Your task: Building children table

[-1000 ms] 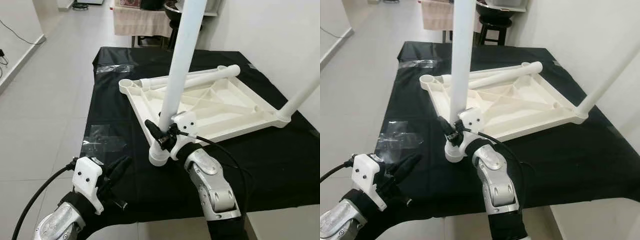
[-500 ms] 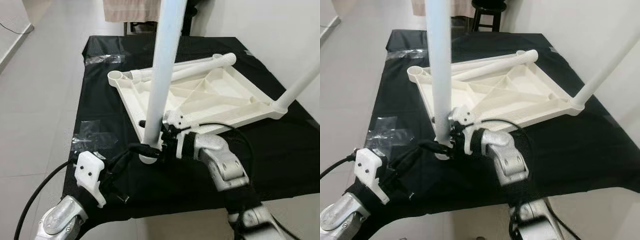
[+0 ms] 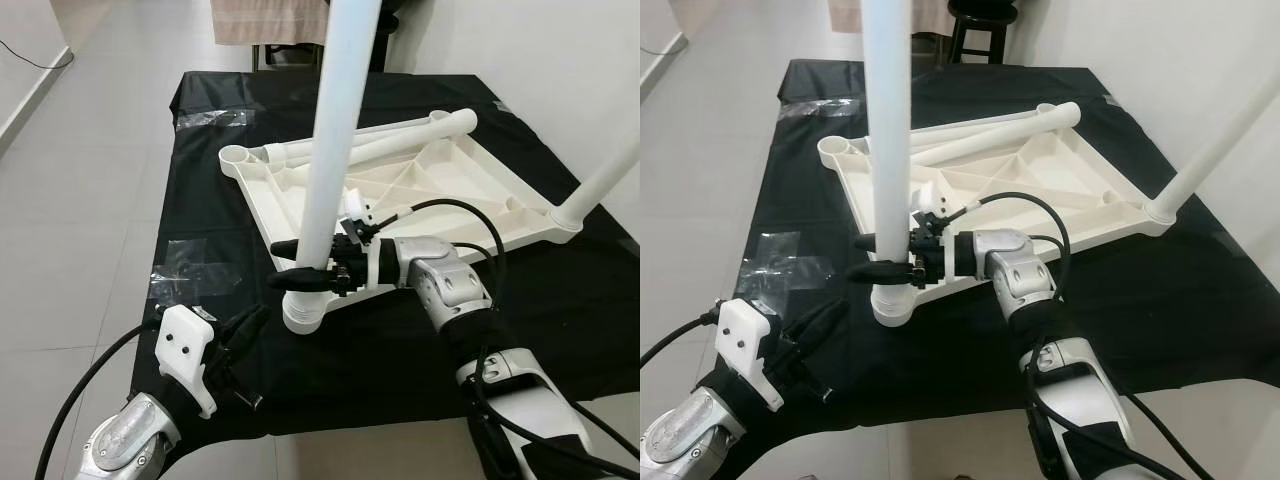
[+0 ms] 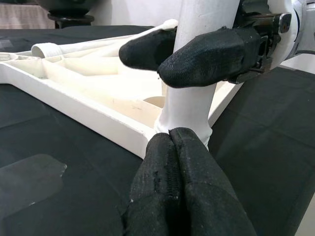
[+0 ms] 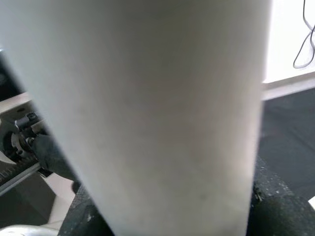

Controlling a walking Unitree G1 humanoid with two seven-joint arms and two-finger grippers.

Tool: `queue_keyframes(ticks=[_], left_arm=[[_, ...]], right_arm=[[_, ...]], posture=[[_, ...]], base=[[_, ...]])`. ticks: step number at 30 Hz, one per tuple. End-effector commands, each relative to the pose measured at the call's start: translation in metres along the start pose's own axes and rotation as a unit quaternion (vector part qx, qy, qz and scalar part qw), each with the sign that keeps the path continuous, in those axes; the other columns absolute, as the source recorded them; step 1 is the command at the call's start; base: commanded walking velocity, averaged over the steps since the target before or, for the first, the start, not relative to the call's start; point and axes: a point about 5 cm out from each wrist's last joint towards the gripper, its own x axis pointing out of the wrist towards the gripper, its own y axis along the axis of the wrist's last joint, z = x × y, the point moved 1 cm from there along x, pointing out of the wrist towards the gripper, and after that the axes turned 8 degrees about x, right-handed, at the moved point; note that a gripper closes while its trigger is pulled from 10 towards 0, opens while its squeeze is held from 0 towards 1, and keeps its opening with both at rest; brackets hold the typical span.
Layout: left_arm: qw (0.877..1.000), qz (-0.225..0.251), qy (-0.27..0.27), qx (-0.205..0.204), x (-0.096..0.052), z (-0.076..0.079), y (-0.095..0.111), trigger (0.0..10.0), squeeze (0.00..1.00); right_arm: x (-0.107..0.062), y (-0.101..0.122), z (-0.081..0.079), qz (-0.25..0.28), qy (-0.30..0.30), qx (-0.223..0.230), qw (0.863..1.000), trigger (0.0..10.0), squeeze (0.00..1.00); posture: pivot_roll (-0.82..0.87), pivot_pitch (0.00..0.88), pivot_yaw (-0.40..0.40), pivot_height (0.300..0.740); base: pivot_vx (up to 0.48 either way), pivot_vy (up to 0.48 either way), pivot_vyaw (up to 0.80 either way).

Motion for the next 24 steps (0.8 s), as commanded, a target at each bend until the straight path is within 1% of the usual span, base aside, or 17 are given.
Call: queue_keyframes(ticks=[1,4,5,6,7,8,9,10,11,12,15,17,20,21,22,23,24], left_arm=[[1.0,-0.002,0.0,-0.002,-0.001,0.004,-0.002,10.0,0.0],[1.0,-0.002,-0.001,-0.002,-0.001,0.004,-0.002,10.0,0.0],[1.0,-0.002,-0.001,-0.002,-0.001,0.004,-0.002,10.0,0.0],[1.0,-0.002,-0.001,-0.002,-0.001,0.004,-0.002,10.0,0.0],[1.0,-0.002,-0.001,-0.002,-0.003,0.003,-0.001,10.0,0.0],[1.0,-0.003,-0.002,-0.002,-0.005,0.002,-0.001,10.0,0.0],[1.0,-0.003,-0.002,-0.002,-0.005,0.002,-0.001,10.0,0.0],[1.0,-0.003,0.0,-0.002,-0.006,0.001,0.0,10.0,0.0],[1.0,-0.004,0.0,-0.003,-0.007,0.001,-0.001,10.0,0.0],[1.0,-0.005,0.001,-0.003,-0.008,0.001,-0.001,10.0,0.0],[1.0,-0.005,-0.001,-0.004,-0.007,0.001,-0.001,10.0,0.0],[1.0,-0.005,-0.009,-0.007,-0.006,0.002,-0.001,10.0,0.0],[1.0,-0.004,-0.01,-0.007,-0.006,0.002,-0.001,10.0,0.0],[1.0,-0.004,-0.007,-0.006,-0.006,0.002,-0.001,10.0,0.0],[1.0,-0.004,-0.003,-0.004,-0.006,0.002,-0.001,10.0,0.0],[1.0,-0.003,0.0,-0.002,-0.005,0.001,-0.001,10.0,0.0],[1.0,-0.003,0.0,-0.002,-0.005,0.001,-0.001,10.0,0.0]], right_arm=[[-0.011,-0.008,0.001,-0.005,-0.02,0.004,1.0,0.0,0.0],[-0.015,-0.012,0.001,-0.009,-0.037,0.001,0.999,0.0,0.0],[-0.019,-0.021,0.0,-0.017,-0.08,0.005,0.997,0.0,0.0],[-0.019,-0.021,0.0,-0.017,-0.08,0.005,0.997,0.0,0.0],[-0.012,-0.037,0.001,-0.004,-0.224,0.023,0.974,0.0,0.0],[-0.013,-0.048,0.0,0.005,-0.331,0.037,0.943,0.0,0.0],[-0.013,-0.048,0.0,0.005,-0.331,0.037,0.943,0.0,0.0],[-0.008,-0.063,-0.017,0.03,-0.407,0.066,0.91,0.0,0.0],[-0.004,-0.072,-0.03,0.034,-0.446,0.074,0.892,0.0,0.0],[0.0,-0.076,-0.038,0.035,-0.45,0.075,0.889,0.0,0.0],[0.0,-0.073,-0.037,0.045,-0.456,0.073,0.886,0.0,0.0],[0.003,-0.069,-0.032,0.045,-0.441,0.063,0.894,0.0,0.0],[0.005,-0.068,-0.031,0.041,-0.433,0.058,0.899,0.0,0.0],[0.008,-0.069,-0.033,0.034,-0.43,0.054,0.901,2.7,0.0],[0.009,-0.067,-0.033,0.033,-0.419,0.054,0.906,10.0,0.0],[0.01,-0.066,-0.034,0.033,-0.413,0.055,0.909,10.0,0.0],[0.01,-0.066,-0.034,0.033,-0.413,0.055,0.909,10.0,0.0]], posture=[[0.14,0.112,-0.125,0.74],[0.14,0.112,-0.125,0.74],[0.14,0.121,-0.136,0.74],[0.14,0.121,-0.136,0.74],[0.14,0.12,-0.134,0.74],[0.14,0.12,-0.134,0.74],[0.14,0.12,-0.134,0.74],[0.13,0.138,-0.117,0.74],[0.12,0.124,-0.109,0.74],[0.12,0.124,-0.109,0.74],[0.12,0.114,-0.102,0.74],[0.13,0.117,-0.114,0.74],[0.14,0.117,-0.118,0.74],[0.14,0.116,-0.119,0.74],[0.14,0.113,-0.119,0.74],[0.14,0.113,-0.119,0.74],[0.14,0.113,-0.119,0.74]], base=[[0.0,0.0,0.0],[0.0,0.0,0.0],[0.0,0.0,0.0],[0.0,0.0,0.0],[0.0,0.0,0.0],[0.0,0.0,0.0],[0.0,0.0,0.0],[0.0,0.0,0.0],[0.0,0.0,0.0],[0.0,0.0,0.0],[0.0,0.0,0.0],[0.0,0.0,0.0],[0.0,0.0,0.0],[0.0,0.0,0.0],[0.0,0.0,0.0],[0.0,0.0,0.0],[0.0,0.0,0.0]])
